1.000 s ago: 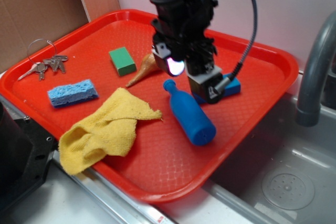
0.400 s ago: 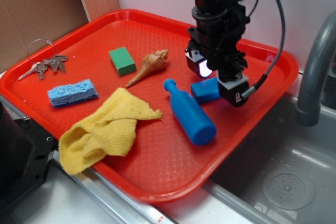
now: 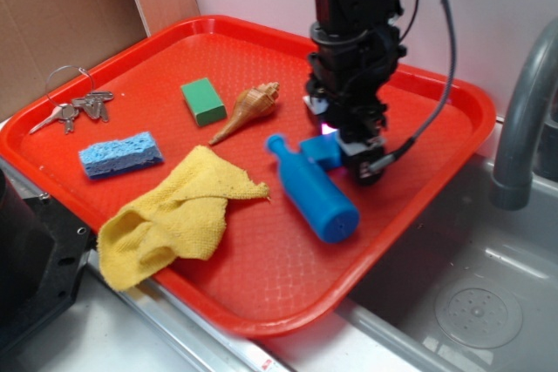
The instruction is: Grab the blue block.
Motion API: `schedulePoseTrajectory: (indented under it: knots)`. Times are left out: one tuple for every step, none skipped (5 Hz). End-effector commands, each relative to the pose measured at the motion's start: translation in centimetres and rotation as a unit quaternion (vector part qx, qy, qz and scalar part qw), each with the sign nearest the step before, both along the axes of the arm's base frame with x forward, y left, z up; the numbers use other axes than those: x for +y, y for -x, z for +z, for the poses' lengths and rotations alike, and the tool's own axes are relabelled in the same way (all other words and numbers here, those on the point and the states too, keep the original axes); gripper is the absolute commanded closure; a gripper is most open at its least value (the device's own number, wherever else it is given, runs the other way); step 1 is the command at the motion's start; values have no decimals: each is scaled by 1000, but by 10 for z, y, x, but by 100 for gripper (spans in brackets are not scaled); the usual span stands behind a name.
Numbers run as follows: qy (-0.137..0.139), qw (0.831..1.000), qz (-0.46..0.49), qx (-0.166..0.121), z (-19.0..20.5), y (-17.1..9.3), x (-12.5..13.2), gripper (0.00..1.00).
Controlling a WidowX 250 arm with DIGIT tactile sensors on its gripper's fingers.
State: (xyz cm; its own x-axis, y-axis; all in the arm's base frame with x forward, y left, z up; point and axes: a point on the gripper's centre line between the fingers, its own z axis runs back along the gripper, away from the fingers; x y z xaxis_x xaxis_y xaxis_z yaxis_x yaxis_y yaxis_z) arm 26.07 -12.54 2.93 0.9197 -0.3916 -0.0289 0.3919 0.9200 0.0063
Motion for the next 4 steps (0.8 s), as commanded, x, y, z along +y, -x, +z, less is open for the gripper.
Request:
schedulePoseTrajectory:
  knots:
    - [32, 996, 60, -63, 123, 25, 31, 100]
    - [19, 989, 113, -95, 159, 49, 56, 100]
    - [21, 981, 171, -91, 172, 70, 83, 100]
    - [21, 973, 210, -89, 175, 76, 103, 100]
